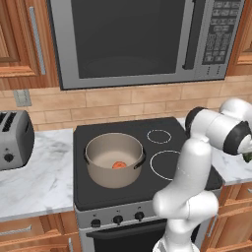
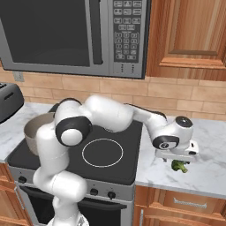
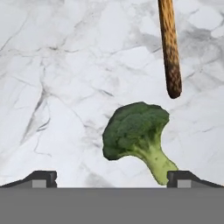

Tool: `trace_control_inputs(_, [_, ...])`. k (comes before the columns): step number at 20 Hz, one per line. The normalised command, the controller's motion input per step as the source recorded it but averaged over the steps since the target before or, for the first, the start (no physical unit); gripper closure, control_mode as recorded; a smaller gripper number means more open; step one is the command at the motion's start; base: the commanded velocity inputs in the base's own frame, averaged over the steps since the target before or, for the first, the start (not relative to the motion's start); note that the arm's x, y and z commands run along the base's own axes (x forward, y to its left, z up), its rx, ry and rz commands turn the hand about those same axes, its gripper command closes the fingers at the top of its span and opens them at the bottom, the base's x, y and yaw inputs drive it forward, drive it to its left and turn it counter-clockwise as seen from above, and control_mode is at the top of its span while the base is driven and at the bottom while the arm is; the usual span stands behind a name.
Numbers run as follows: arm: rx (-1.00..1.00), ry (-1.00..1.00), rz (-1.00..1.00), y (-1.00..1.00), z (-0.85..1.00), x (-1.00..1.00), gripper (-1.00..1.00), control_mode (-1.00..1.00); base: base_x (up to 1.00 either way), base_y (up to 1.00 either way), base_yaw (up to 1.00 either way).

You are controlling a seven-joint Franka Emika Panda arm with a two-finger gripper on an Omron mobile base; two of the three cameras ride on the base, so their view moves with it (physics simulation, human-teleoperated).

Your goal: Put the broccoli and squash in the pot. Retrieve the spatula and lightly stir the vegetables in the pot.

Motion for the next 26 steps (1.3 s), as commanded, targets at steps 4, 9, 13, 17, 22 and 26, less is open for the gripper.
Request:
trace_control_inputs(4, [0.0,-0.08,0.21,0.0,-0.11,0.0,-1.0,-1.0,0.0,0.0,0.0])
trace_control_inputs(9, [-0.01,0.0,0.09,0.0,0.07,0.0,-1.0,-1.0,0.0,0.0,0.0])
trace_control_inputs(13, [0.0,0.01,-0.03,0.0,0.0,0.16,-1.0,-1.0,0.0,0.0,0.0])
trace_control_inputs(17, [0.01,0.02,-0.06,0.0,0.0,0.07,-1.0,-1.0,0.0,0.0,0.0])
trace_control_inputs(22, [0.0,0.21,-0.12,0.0,-0.02,0.0,-1.0,-1.0,0.0,0.0,0.0])
trace_control_inputs(26, [0.0,0.35,-0.16,0.0,0.0,0.0,-1.0,-1.0,0.0,0.0,0.0])
